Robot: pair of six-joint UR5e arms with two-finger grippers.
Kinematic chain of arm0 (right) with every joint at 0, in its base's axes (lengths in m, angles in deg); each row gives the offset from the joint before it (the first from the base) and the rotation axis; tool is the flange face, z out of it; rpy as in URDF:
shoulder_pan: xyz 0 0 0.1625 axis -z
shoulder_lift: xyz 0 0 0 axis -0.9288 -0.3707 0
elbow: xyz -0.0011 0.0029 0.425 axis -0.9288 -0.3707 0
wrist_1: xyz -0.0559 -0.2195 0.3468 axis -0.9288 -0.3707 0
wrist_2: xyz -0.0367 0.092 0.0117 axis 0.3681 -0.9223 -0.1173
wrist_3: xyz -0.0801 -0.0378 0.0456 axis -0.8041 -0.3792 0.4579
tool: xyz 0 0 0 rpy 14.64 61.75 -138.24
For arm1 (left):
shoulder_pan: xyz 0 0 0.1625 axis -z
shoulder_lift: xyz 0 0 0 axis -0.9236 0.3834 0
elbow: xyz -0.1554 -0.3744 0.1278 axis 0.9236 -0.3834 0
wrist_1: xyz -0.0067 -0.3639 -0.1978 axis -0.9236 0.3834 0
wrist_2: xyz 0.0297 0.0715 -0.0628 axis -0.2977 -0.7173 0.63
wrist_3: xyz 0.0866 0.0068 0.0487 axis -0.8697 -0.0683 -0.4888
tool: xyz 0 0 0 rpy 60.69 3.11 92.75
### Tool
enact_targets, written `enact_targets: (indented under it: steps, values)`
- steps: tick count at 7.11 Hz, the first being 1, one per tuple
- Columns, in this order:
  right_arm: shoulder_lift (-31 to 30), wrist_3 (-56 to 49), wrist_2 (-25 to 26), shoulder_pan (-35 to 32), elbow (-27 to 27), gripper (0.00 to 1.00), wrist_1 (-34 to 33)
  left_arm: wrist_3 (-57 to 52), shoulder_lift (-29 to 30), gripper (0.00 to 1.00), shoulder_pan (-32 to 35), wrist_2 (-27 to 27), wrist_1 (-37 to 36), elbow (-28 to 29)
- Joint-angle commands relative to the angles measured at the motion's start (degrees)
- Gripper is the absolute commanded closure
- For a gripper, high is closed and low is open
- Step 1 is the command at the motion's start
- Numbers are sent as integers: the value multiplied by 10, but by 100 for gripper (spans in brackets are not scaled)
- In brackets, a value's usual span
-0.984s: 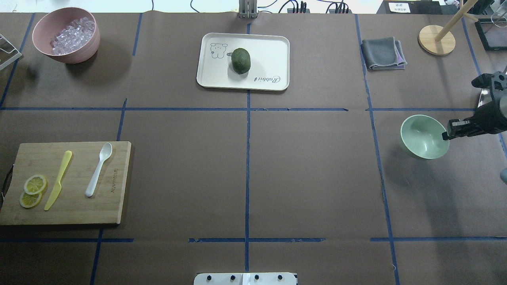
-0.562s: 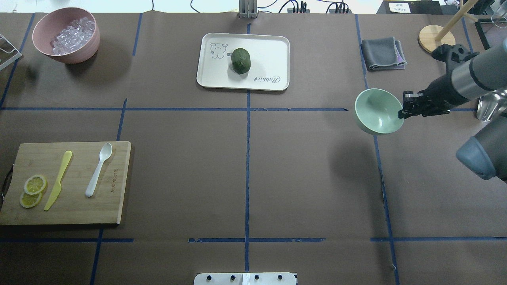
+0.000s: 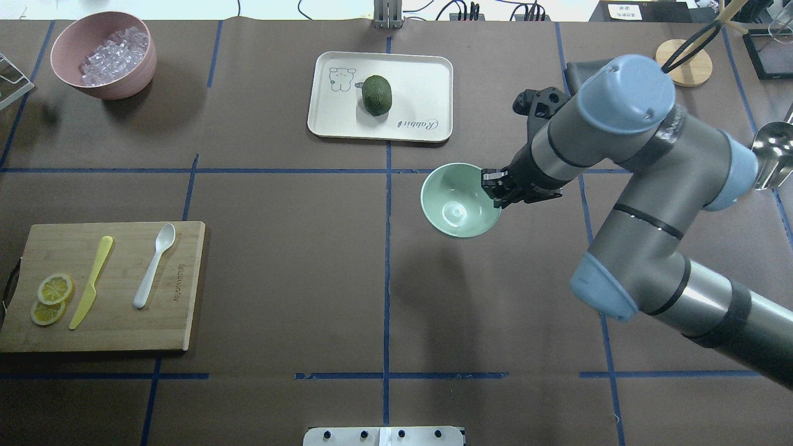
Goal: Place spoon in bowl
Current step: 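Carry the green bowl toward the table centre and set it down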
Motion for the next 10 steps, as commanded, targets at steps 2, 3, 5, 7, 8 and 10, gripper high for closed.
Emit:
enact_targets:
  steps: [2,3,5,7,8,10]
  values:
    - [88,105,120,104,-76,100,1,-1,0,0,0,1,3,0]
    - [99,107,123,109,-96,100,2,-1,-1,0,0,1,3,0]
    - [108,110,133,110,-107,100,3,-1,-1,0,0,1,3,-1]
    - [106,107,133,110,-110,86,5,0,-4,0,0,1,3,-5]
    - [102,109,133,110,-111,61,30,0,-3,0,0,1,3,-5]
    - [107,104,128,87,-107,0,36,-1,-3,0,0,1,3,-2]
